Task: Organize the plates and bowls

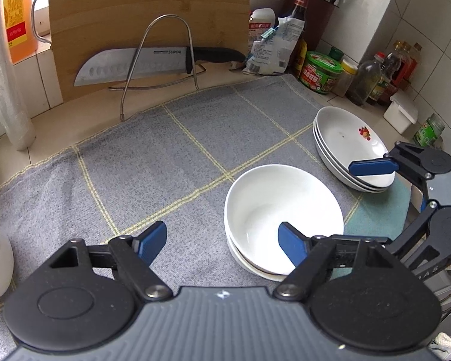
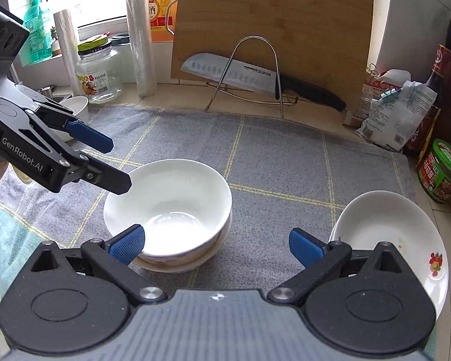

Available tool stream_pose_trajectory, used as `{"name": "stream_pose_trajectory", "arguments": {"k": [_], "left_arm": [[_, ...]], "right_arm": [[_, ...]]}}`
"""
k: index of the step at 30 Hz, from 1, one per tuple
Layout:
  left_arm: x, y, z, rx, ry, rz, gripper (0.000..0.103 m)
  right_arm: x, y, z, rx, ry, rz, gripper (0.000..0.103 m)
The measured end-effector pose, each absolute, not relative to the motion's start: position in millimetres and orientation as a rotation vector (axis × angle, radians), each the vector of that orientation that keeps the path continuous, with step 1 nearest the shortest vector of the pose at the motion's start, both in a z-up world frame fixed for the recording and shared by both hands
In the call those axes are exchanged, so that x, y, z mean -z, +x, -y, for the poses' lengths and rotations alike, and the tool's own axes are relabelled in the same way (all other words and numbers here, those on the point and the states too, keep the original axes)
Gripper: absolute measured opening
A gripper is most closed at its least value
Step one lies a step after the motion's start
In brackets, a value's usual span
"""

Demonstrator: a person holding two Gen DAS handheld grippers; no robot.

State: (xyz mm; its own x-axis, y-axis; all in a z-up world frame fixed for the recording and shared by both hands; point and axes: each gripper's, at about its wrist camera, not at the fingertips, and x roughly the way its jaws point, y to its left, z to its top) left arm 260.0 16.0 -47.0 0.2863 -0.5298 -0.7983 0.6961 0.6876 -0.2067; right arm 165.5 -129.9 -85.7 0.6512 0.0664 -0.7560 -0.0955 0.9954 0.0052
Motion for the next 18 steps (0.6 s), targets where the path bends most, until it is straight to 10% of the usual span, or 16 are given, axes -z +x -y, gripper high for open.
{"name": "stream_pose_trajectory", "arguments": {"k": [18], "left_arm": [[43.7,238.8,-40.5,0.797,0.181,-0.959,0.085]], "right_arm": [[75.8,161.9,107.3,-0.172,-0.09,-0.807,0.103]]}}
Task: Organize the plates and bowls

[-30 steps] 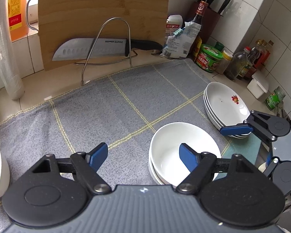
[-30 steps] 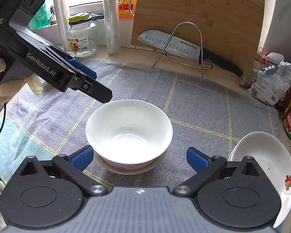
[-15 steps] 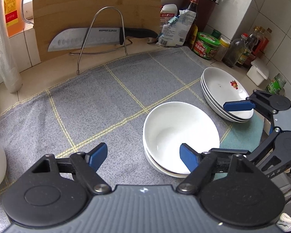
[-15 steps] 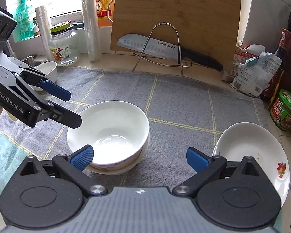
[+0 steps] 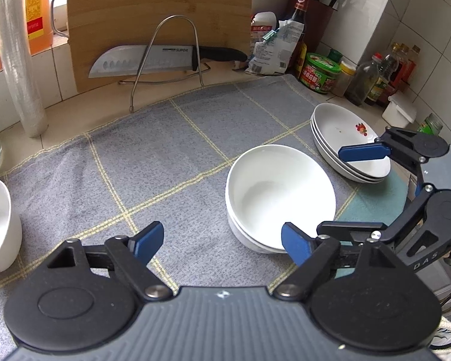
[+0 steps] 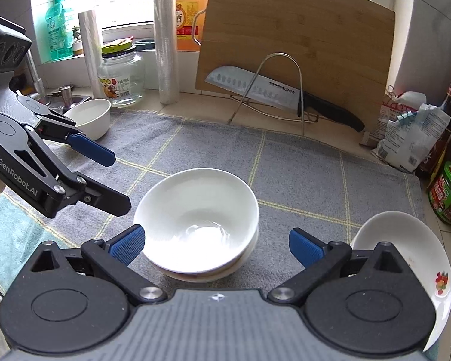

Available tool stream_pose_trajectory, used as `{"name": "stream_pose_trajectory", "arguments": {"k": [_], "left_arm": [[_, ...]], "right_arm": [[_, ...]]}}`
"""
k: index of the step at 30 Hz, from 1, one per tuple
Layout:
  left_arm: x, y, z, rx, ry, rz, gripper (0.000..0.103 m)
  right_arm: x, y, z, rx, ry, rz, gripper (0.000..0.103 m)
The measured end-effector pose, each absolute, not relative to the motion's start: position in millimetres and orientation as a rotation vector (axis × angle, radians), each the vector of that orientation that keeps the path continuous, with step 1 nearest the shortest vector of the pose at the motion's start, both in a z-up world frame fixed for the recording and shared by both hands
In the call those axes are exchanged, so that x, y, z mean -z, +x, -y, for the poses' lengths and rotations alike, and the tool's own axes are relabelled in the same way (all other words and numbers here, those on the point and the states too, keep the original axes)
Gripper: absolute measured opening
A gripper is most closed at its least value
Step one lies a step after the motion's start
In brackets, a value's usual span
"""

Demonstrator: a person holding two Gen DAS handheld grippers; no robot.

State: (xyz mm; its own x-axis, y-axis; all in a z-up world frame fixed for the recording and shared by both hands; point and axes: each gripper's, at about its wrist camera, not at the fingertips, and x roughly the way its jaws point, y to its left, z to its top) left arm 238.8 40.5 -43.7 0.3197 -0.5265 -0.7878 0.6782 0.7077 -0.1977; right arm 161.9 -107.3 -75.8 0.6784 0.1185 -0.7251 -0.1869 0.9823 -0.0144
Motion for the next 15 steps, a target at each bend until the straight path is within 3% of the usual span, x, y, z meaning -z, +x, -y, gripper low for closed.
{"name": "stream_pose_trajectory", "arguments": {"k": [7,10,15], "left_arm": [[44.0,240.1,-79.6,0.673,0.115,-0.935,0.086],[44.0,242.1,-105.6,0.587,0.096,-0.896,0.095],[48.8,252.2,-154.5,0.47,0.098,-0.885,0.096]], "right_arm": [[64.4,178.9,75.7,-0.245,-0.15,-0.787,0.103],[57.6,191.5,57.7,-0.28,-0.175,-0.772,0.103],[59.7,216.0,19.0,-0.358,-0.232,-0.777,0.103]]}}
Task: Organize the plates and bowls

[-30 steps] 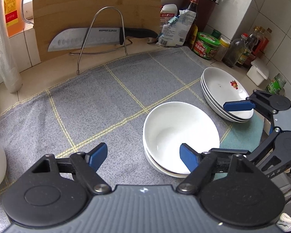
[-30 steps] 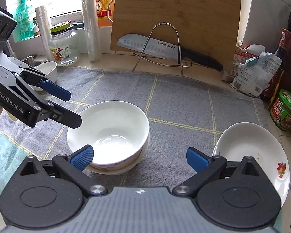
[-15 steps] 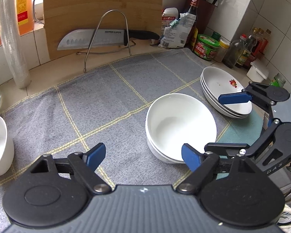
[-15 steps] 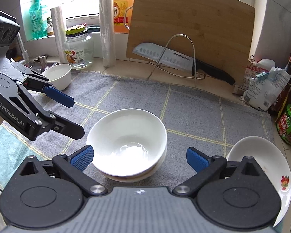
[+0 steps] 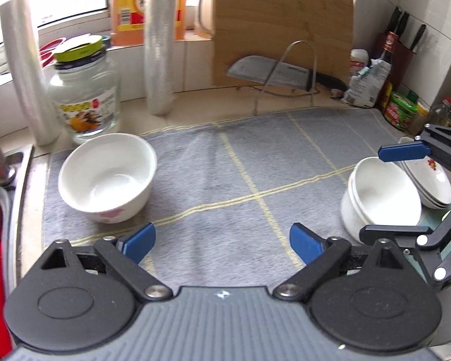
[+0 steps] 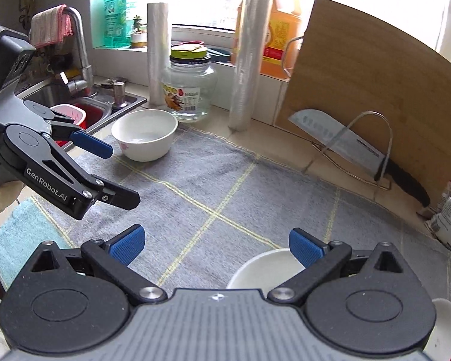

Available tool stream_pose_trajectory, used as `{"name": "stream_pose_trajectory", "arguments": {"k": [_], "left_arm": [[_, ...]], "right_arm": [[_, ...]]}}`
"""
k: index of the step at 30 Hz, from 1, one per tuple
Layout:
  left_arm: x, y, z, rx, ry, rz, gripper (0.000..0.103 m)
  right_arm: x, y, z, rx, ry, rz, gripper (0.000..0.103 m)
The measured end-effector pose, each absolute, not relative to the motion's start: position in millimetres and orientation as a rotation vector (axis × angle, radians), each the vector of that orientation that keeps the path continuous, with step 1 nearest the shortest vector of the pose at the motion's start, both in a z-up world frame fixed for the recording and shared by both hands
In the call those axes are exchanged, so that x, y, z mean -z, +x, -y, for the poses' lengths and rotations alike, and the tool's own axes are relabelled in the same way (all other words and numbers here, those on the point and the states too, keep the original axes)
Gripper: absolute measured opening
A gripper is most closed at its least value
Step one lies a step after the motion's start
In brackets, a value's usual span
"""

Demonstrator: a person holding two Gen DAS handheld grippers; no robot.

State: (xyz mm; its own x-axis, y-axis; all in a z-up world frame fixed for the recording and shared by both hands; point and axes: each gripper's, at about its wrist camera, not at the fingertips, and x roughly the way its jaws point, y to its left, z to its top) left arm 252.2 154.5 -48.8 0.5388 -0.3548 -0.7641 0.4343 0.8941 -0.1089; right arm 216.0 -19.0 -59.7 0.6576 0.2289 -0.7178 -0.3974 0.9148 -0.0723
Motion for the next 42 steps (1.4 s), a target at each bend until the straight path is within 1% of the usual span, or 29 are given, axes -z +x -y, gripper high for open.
{"name": "stream_pose_trajectory", "arguments": {"k": [7,13,16,21,22,23,24,27,32,42], "left_arm": [[65.5,276.0,-213.5,0.393,0.154,-0.897,0.097],[85.9,305.2,-239.0,0.434,0.174,-0.95,0.097],[95.9,314.0,-241.1,0.489,0.173,-0.976,0.097],[108.6,323.6,-234.7,0.539,0.255,-0.986,0.097],[111.6,326.4,-234.1,0.537,0.265,-0.995,0.099],[113.8,328.0,-233.5,0.538,0.28,-0.991,0.102],[116.0,328.5,-232.8,0.54,0.297,-0.983,0.102],[118.3,328.5,-231.8,0.553,0.316,-0.958,0.103],[116.7,334.0,-230.1,0.549,0.324,-0.984,0.102],[109.0,332.4,-229.2,0.56,0.334,-0.876,0.102]], "right_arm": [[71.1,253.0,-35.4,-0.456,-0.308,-0.832,0.103],[78.0,281.4,-65.7,-0.505,-0.377,-0.865,0.103],[81.7,296.9,-73.3,-0.516,-0.403,-0.883,0.103],[89.8,318.9,-81.9,-0.538,-0.455,-0.911,0.103],[91.5,322.9,-83.3,-0.545,-0.463,-0.918,0.103],[93.0,326.6,-84.4,-0.55,-0.471,-0.921,0.103],[94.9,330.2,-85.6,-0.557,-0.482,-0.923,0.103],[98.8,338.9,-87.3,-0.577,-0.508,-0.928,0.103],[104.9,354.7,-89.7,-0.6,-0.554,-0.938,0.103],[109.9,382.8,-88.3,-0.663,-0.635,-0.927,0.103]]}}
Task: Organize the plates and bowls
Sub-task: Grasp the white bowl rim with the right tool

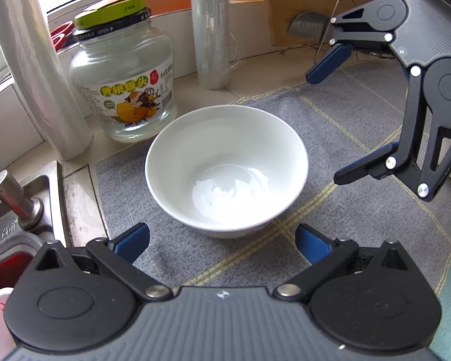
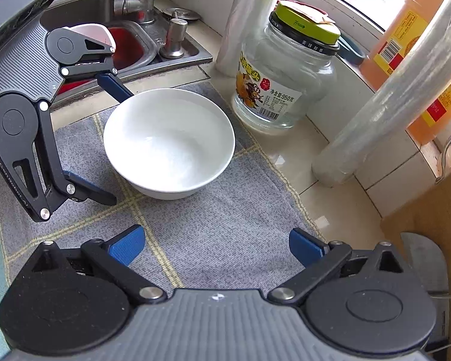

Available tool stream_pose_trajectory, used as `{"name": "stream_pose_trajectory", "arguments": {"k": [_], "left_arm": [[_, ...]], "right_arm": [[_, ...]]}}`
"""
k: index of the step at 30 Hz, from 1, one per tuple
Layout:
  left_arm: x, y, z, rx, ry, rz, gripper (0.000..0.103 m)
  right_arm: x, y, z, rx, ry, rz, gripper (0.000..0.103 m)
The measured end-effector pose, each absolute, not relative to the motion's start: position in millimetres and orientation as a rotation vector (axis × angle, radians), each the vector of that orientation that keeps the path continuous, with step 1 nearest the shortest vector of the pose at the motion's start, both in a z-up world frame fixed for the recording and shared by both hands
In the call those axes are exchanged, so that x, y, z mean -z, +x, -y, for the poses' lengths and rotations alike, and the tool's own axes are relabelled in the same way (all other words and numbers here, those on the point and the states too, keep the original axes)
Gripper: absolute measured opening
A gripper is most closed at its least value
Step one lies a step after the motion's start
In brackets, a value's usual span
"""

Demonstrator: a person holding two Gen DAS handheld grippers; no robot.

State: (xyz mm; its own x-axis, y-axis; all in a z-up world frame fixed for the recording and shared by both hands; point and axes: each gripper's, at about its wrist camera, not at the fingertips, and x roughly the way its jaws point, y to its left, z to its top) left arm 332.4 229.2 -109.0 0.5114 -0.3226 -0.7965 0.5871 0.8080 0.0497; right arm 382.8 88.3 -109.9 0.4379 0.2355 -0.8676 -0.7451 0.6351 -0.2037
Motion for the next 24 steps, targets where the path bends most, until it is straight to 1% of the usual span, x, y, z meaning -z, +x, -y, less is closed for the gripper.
{"name": "stream_pose_trajectory", "arguments": {"k": [6,10,12,16,19,24], "left_arm": [[108.5,332.9,-230.4,0.561,0.331,-0.845,0.102],[110.7,334.0,-231.1,0.573,0.325,-0.837,0.101],[111.8,333.9,-230.0,0.579,0.323,-0.836,0.101],[114.5,333.5,-228.1,0.591,0.316,-0.842,0.101],[114.5,332.6,-226.9,0.603,0.317,-0.835,0.101],[113.0,330.4,-224.2,0.603,0.317,-0.815,0.101]], "right_arm": [[116.3,394.3,-92.7,-0.693,-0.709,-0.914,0.103],[118.0,407.2,-84.0,-0.626,-0.718,-0.922,0.103],[116.2,415.0,-80.2,-0.599,-0.691,-0.93,0.102],[110.6,428.6,-78.6,-0.577,-0.63,-0.933,0.097],[99.3,433.2,-74.5,-0.568,-0.597,-0.915,0.097],[79.9,442.6,-73.7,-0.634,-0.408,-0.926,0.096]]}}
